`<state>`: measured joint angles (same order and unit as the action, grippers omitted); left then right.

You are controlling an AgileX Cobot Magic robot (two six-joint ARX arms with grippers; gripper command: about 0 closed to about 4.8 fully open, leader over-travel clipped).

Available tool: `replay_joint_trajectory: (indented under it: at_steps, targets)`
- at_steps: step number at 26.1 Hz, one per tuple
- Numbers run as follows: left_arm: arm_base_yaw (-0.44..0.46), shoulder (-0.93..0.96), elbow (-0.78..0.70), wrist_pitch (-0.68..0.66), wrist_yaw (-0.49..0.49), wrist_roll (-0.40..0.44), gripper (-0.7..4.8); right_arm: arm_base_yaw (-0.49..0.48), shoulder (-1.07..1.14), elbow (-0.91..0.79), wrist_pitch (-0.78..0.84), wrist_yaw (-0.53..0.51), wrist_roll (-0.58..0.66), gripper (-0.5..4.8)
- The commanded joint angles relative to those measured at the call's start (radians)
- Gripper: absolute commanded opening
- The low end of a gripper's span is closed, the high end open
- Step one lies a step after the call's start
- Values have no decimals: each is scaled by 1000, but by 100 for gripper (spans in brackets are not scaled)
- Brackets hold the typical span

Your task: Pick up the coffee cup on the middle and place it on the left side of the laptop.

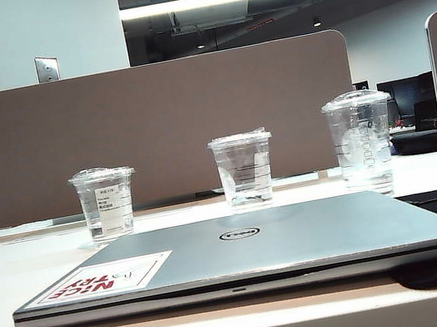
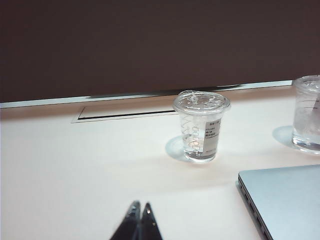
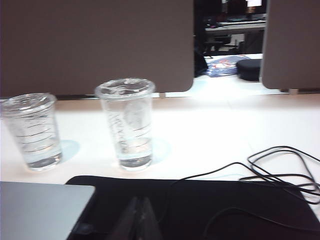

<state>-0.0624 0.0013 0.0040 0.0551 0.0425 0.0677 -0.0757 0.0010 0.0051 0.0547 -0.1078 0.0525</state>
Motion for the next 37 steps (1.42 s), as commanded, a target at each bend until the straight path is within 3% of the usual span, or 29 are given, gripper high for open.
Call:
replay_joint_trajectory:
  at_steps: [1,11,13,20,22,27,33,34,37]
  targets:
    - [1,0,3,2,6,4,-5,23,-2,-4,24,0,-1,-5]
    - [0,0,3,-35,16,2,-5,33,5,-4,24,-2,-1,-5]
    - [0,0,3,-23,82,-6,-5,35,25,-4,24,-2,-1,-5]
    - [-23,6,28,81,283,-208,-5,154,100,-4,24,1,-1,-5]
    - [-68,59,68,75,284,-194,-5,216,123,-4,24,1,0,-5]
    - [-175,312,122,190,283,-129,-5,302,169,-4,24,0,0,-5]
    - [-279,877,229,550,281,-45,1,352,177,-4,17,0,-1,-5]
    - [-284,980,268,600,296,-42,12,352,177,-4,17,0,-1,-5]
    - [-286,1246,398,696,329,-41,129,352,177,-4,17,1,0,-5]
